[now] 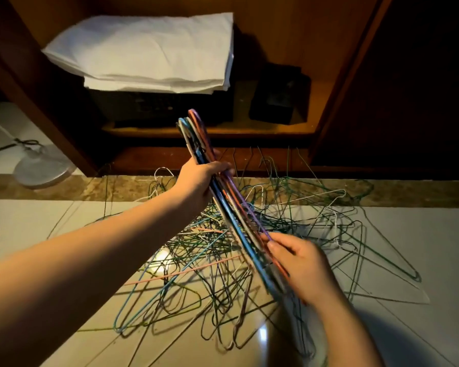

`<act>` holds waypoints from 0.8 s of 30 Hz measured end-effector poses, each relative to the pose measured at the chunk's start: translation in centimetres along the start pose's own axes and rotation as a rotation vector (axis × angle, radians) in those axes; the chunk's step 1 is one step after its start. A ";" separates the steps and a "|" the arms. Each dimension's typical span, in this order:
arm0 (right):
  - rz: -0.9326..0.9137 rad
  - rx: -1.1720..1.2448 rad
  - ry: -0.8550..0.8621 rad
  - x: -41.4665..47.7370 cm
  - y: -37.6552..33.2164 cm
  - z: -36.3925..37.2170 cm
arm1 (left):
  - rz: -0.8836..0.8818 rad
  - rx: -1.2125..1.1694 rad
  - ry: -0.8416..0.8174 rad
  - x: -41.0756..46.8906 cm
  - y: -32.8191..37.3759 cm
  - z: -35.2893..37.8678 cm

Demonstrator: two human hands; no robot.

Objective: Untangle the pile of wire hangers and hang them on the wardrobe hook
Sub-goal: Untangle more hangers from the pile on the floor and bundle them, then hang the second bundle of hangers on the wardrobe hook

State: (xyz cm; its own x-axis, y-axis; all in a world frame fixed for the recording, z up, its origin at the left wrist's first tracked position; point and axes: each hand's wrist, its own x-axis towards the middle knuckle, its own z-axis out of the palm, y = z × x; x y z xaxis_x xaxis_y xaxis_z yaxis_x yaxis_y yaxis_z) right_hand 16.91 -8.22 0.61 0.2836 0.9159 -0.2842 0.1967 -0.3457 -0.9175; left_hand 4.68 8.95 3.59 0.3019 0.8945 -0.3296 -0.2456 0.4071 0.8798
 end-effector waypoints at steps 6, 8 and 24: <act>-0.013 -0.117 -0.087 -0.6 -9.7 -3.6 | -0.017 -0.024 0.117 -2.1 6.6 2.7; -0.031 -0.246 -0.126 -1.4 -14.2 -4.4 | -0.011 -0.008 0.186 -3.9 9.9 3.9; -0.290 -0.806 0.058 -11.8 -60.6 -13.1 | 0.145 -0.190 0.193 -23.8 50.5 22.8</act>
State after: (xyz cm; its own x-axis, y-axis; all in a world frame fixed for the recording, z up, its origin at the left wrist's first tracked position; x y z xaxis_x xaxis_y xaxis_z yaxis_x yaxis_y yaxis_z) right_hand 13.90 -0.76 63.18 0.1620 0.9862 -0.0342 0.8695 -0.1591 -0.4676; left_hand 6.13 4.03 63.63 0.0745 0.9569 -0.2806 -0.4471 0.2836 0.8484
